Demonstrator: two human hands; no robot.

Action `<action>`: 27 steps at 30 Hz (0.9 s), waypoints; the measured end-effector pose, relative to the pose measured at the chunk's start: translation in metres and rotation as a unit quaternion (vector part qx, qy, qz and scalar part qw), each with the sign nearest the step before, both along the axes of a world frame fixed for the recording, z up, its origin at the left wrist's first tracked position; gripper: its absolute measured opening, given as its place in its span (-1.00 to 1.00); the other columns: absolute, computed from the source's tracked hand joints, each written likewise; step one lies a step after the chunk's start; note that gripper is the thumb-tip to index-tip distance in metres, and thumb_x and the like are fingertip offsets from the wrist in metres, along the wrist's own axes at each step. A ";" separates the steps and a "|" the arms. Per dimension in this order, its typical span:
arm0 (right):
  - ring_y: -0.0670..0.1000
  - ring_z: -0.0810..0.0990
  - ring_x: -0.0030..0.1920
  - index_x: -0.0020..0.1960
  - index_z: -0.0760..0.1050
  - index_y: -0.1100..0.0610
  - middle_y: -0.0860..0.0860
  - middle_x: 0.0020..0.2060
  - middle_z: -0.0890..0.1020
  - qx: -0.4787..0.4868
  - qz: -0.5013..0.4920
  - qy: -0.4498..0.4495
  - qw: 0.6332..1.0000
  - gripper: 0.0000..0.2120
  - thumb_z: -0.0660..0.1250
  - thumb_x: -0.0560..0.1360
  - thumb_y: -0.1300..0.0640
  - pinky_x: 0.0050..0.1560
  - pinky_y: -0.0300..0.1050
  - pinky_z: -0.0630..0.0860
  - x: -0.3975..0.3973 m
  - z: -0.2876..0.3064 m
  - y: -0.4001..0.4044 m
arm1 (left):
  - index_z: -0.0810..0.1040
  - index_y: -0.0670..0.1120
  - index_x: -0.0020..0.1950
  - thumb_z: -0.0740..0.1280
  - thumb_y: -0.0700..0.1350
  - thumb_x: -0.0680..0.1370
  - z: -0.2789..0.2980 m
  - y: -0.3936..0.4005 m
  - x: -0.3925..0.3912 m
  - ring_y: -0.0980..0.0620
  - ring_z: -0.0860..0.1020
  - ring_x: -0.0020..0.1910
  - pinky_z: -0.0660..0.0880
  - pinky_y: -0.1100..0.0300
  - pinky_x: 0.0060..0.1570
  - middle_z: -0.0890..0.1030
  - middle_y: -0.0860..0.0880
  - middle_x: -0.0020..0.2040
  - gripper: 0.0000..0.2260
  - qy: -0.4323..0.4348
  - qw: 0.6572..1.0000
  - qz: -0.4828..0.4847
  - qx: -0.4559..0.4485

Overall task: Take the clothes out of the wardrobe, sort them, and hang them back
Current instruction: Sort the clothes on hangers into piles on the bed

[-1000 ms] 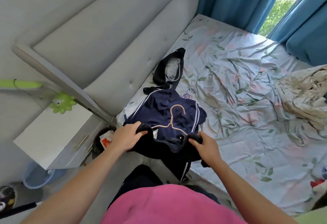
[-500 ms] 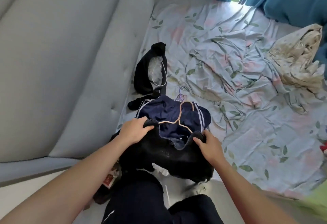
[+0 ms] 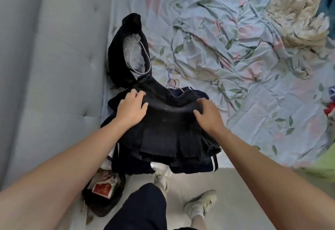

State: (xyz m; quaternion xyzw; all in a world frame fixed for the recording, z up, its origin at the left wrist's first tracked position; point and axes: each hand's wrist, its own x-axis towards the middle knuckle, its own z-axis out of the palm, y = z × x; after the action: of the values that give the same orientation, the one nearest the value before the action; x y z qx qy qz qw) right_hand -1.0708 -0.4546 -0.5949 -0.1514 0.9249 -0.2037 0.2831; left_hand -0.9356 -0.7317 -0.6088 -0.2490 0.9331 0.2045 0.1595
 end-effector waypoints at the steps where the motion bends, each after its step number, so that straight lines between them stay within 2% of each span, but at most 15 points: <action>1: 0.12 0.44 0.38 0.45 0.41 0.08 0.06 0.34 0.54 0.002 0.013 0.001 1.000 -0.56 0.36 0.60 0.06 0.31 0.10 0.48 0.008 0.007 0.008 | 0.43 -0.03 0.43 0.27 0.06 0.68 0.005 0.011 0.004 -0.15 0.47 0.26 0.48 -0.11 0.13 0.46 -0.07 0.27 -0.65 0.000 1.000 -0.009 0.000; 5: 0.09 0.43 0.37 0.47 0.38 0.02 0.03 0.32 0.52 0.024 0.032 0.014 0.999 -0.57 0.30 0.63 0.01 0.27 0.10 0.50 0.032 0.034 0.056 | 0.44 -0.02 0.45 0.25 0.08 0.68 0.029 0.076 0.014 -0.12 0.50 0.23 0.53 -0.09 0.09 0.49 -0.06 0.27 -0.62 -0.007 0.998 -0.068 -0.003; 8: 0.11 0.43 0.37 0.47 0.39 0.03 0.05 0.33 0.53 0.020 -0.002 0.027 0.999 -0.59 0.25 0.65 -0.02 0.27 0.14 0.49 0.037 0.057 0.107 | 0.41 0.00 0.51 0.22 0.11 0.69 0.050 0.134 0.009 -0.10 0.51 0.23 0.54 -0.05 0.09 0.50 -0.05 0.30 -0.58 -0.005 0.992 -0.126 -0.019; 12: 0.13 0.43 0.37 0.47 0.38 0.06 0.06 0.33 0.53 0.017 -0.048 0.067 0.996 -0.59 0.25 0.66 -0.04 0.24 0.14 0.49 0.044 0.087 0.199 | 0.37 0.00 0.56 0.20 0.12 0.69 0.088 0.211 -0.008 -0.11 0.49 0.26 0.52 -0.04 0.09 0.50 -0.04 0.34 -0.55 0.024 0.980 -0.193 -0.033; 18: 0.13 0.44 0.36 0.47 0.41 0.06 0.03 0.32 0.54 -0.005 -0.122 0.129 0.984 -0.59 0.27 0.66 -0.02 0.21 0.10 0.46 0.076 0.143 0.363 | 0.43 -0.02 0.52 0.24 0.08 0.67 0.159 0.354 -0.027 -0.14 0.51 0.25 0.51 -0.06 0.00 0.54 -0.04 0.34 -0.56 0.087 0.958 -0.266 -0.053; 23: 0.10 0.47 0.32 0.42 0.44 0.04 -0.02 0.28 0.55 0.000 -0.154 0.185 0.971 -0.61 0.30 0.64 -0.06 0.19 0.12 0.50 0.106 0.196 0.505 | 0.41 0.02 0.53 0.24 0.10 0.68 0.218 0.495 -0.033 -0.15 0.49 0.32 0.50 -0.14 0.17 0.52 -0.04 0.36 -0.57 0.144 0.938 -0.313 -0.040; 27: 0.09 0.45 0.35 0.43 0.43 0.03 -0.02 0.32 0.52 -0.001 -0.192 0.215 0.958 -0.59 0.32 0.61 -0.02 0.20 0.08 0.50 0.120 0.235 0.600 | 0.36 0.04 0.56 0.18 0.13 0.70 0.254 0.586 -0.055 -0.14 0.48 0.32 0.48 -0.09 0.22 0.48 -0.01 0.38 -0.57 0.163 0.913 -0.371 -0.050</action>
State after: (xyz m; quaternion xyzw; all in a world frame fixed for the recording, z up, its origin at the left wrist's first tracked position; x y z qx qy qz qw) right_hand -0.9506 0.1457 -0.3598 -0.0117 0.9754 -0.2178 0.0327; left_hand -0.9905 -0.1457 -0.3549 0.1447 0.9803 0.1217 0.0565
